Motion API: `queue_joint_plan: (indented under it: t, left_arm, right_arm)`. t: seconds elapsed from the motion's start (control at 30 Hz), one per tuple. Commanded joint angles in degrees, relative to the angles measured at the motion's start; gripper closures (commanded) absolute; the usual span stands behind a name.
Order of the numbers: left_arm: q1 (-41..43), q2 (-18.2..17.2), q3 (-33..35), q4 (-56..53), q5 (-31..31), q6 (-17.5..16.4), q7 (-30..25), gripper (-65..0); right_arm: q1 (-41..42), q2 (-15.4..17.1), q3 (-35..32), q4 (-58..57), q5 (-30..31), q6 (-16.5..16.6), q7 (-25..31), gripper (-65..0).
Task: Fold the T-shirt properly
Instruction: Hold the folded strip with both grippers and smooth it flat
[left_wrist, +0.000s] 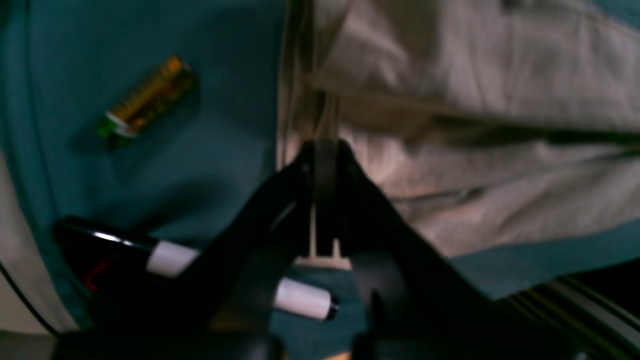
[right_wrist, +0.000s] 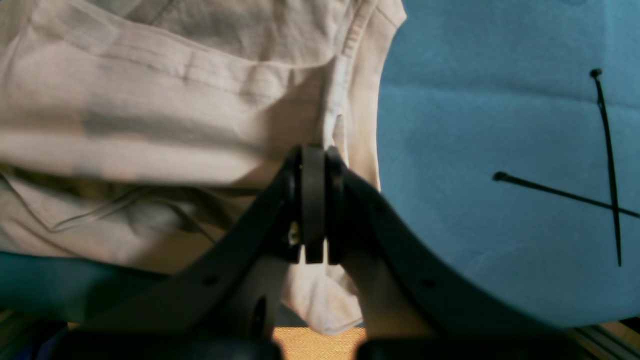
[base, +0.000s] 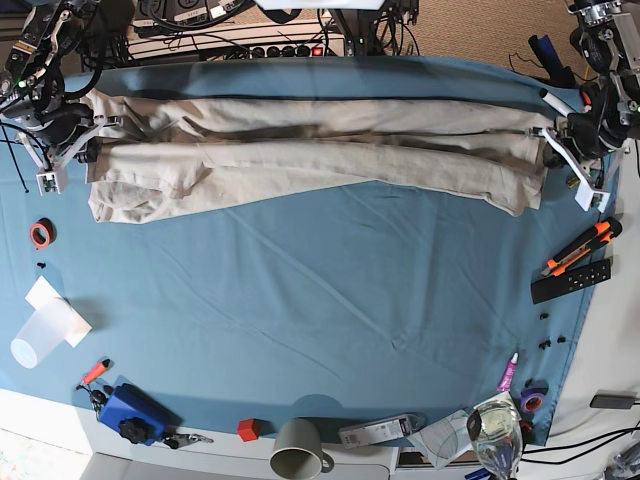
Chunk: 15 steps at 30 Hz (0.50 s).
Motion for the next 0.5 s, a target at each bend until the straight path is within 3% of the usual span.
queue_joint_plan:
  t: [0.0,0.1,0.17,0.27,0.47]
  left_arm:
    - [-0.42,-0.96,-0.39,1.14,-0.59,-0.2,-0.81,-5.0]
    - [-0.42,-0.96,-0.39,1.14,-0.59,-0.2,-1.18,-21.2]
    - [-0.44,-0.96,-0.39,1.16,-0.57,-0.2,-2.1,-27.4]
    - [-0.44,-0.96,-0.39,2.45,-0.55,-0.2,-2.36,-29.0]
    - [-0.44,-0.96,-0.39,8.07,0.52,0.72,-5.6,-29.0]
  right_arm:
    - [0.15,1.29,0.63,1.01,0.09,-0.07,0.55,0.0]
    - [0.15,1.29,0.63,1.01,0.11,0.94,0.35,0.0]
    - [0.15,1.27,0.61,1.01,0.13,1.88,0.35,-8.9]
    - [-0.52,1.29,0.61,1.01,0.15,1.88,0.59,-16.5]
    - [-3.3,1.29,0.61,1.01,0.13,1.86,0.59,-16.8]
